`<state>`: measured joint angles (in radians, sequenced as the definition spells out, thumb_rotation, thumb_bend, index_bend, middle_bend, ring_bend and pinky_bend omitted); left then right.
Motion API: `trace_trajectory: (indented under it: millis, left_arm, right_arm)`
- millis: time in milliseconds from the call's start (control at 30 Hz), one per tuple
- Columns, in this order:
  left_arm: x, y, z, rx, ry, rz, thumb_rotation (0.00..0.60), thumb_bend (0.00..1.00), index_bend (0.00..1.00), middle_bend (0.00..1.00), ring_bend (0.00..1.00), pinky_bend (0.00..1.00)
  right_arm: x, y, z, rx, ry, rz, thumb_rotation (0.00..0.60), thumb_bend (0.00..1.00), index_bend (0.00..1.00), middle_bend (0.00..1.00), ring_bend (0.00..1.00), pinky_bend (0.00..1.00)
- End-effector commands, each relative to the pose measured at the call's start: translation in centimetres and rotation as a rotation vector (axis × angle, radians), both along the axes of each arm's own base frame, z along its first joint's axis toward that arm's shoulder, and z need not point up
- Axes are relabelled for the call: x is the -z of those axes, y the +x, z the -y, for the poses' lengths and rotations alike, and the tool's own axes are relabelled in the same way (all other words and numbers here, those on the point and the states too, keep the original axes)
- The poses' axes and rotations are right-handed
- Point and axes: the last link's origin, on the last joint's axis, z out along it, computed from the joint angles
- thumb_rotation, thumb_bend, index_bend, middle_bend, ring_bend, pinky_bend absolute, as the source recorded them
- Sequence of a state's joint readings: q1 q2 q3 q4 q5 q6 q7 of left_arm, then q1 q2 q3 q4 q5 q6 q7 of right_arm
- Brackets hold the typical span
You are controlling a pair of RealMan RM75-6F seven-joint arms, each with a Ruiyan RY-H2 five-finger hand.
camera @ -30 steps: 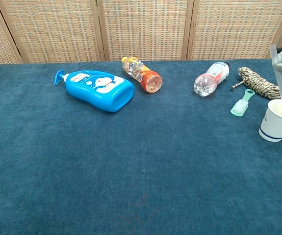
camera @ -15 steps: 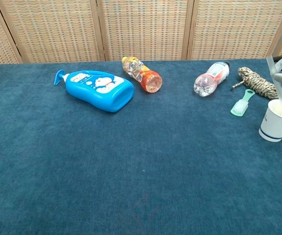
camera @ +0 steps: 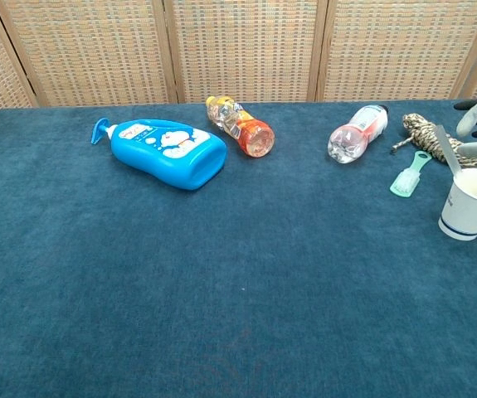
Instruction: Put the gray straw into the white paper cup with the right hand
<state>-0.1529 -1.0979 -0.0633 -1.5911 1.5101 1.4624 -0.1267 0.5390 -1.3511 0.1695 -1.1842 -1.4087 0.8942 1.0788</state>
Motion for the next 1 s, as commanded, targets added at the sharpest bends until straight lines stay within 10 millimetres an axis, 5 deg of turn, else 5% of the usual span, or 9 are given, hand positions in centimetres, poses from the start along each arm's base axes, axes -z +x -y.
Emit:
trace_trajectory:
  millis: [33,167,300,467,633,800,1000]
  left_arm:
    - [0.0,0.0,0.0,0.0,0.0,0.0,0.6,0.29,0.0,0.0,0.0,0.0]
    - [0.0,0.0,0.0,0.0,0.001,0.001,0.6,0.29,0.0,0.0,0.0,0.0]
    - [0.0,0.0,0.0,0.0,0.002,0.0,0.6,0.29,0.0,0.0,0.0,0.0]
    - [0.0,0.0,0.3,0.005,0.005,-0.006,0.6,0.29,0.0,0.0,0.0,0.0]
    - [0.1,0.0,0.6,0.013,0.008,-0.024,0.6,0.28,0.0,0.0,0.0,0.0]
    - [0.3,0.1,1.0,0.021,0.093,-0.098,0.6,0.16,0.0,0.0,0.0,0.0]
    - [0.6,0.3,1.8,0.009,0.064,-0.091,0.6,0.13,0.0,0.0,0.0,0.0]
  right_arm:
    - [-0.1,0.0,0.0,-0.003,-0.003,0.002,0.6,0.2,0.54,0.0,0.0,0.0]
    - [-0.6,0.1,-0.2,-0.018,-0.022,0.01,0.6,0.17,0.46,0.0,0.0,0.0]
    - [-2.2,0.4,-0.9,-0.061,-0.042,0.002,0.6,0.14,0.27,0.0,0.0,0.0]
    - [-5.6,0.2,-4.0,-0.201,-0.097,-0.236,0.6,0.04,0.01,0.0,0.0,0.0]
    - [-7.3,-0.1,-8.0,-0.284,-0.21,-0.534,0.6,0.0,0.0,0.0,0.0,0.0]
    - [-7.7,0.1,-12.2,-0.287,-0.306,-0.703,0.6,0.0,0.0,0.0,0.0,0.0]
    - [-7.6,0.3,-14.8,-0.259,-0.401,-0.854,0.6,0.0,0.0,0.0,0.0,0.0]
